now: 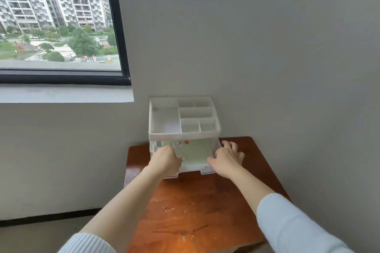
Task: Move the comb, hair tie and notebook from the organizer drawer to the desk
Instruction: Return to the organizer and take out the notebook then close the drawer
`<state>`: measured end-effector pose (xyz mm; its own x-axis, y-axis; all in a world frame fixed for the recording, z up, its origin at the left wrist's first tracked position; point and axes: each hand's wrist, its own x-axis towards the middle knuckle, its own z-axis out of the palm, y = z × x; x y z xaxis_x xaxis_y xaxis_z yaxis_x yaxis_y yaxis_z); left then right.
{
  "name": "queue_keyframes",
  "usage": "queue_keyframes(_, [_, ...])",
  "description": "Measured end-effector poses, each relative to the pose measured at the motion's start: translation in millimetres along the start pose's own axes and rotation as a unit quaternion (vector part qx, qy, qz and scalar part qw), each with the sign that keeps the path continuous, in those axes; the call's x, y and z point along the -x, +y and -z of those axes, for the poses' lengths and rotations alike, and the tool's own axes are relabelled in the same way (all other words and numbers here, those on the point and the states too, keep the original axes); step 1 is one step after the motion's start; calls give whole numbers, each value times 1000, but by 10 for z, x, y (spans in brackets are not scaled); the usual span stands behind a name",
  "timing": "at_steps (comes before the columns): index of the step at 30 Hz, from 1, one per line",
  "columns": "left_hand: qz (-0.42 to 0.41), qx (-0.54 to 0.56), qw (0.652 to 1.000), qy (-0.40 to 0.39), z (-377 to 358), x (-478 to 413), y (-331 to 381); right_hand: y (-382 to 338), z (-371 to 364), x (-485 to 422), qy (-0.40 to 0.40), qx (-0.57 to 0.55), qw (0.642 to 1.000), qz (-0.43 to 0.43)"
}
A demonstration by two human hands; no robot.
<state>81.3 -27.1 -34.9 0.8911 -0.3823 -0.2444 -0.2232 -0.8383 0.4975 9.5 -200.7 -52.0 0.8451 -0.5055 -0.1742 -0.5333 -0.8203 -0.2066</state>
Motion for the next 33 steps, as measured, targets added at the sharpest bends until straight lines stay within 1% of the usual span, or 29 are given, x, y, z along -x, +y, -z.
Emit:
queue_keyframes(4, [26,-7,998,-48,-24,-137,95,-68,-32,-129,-20,7,999,-27])
queue_keyframes(6, [38,3,998,-58,-31,-160,160,-104,-50,-162,-23,3,999,-30])
queue_keyframes(12, [118,123,984,-49,-12,-254,276,-153,-76,-218,-24,-16,999,-43])
queue_keyframes(15, [133,136,981,-41,-6,-276,303,-165,-71,-219,-27,-19,999,-42])
queue_keyframes(18, [129,110,985,-45,-13,-270,307,-164,-66,-208,-32,-19,999,-40])
queue_keyframes(20, [119,63,990,-50,-20,-268,287,-168,-61,-196,-35,-19,998,-39])
queue_keyframes(22, [108,14,993,-36,-20,-285,258,-173,-59,-192,-35,-20,998,-39])
queue_keyframes(26, [100,-3,995,1,83,-321,188,-165,-51,-204,-34,-25,998,-36])
queue_keyframes(28, [117,26,993,14,136,-347,105,-152,-41,-205,-35,-28,998,-35])
queue_keyframes(29, [122,62,990,25,152,-365,49,-145,-30,-208,-35,-31,998,-34])
queue_keyframes(31, [127,174,975,50,158,-369,-51,-123,-4,-213,-28,-36,998,-34])
queue_keyframes(33, [133,284,946,76,125,-347,-142,-104,39,-218,-17,-40,998,-34])
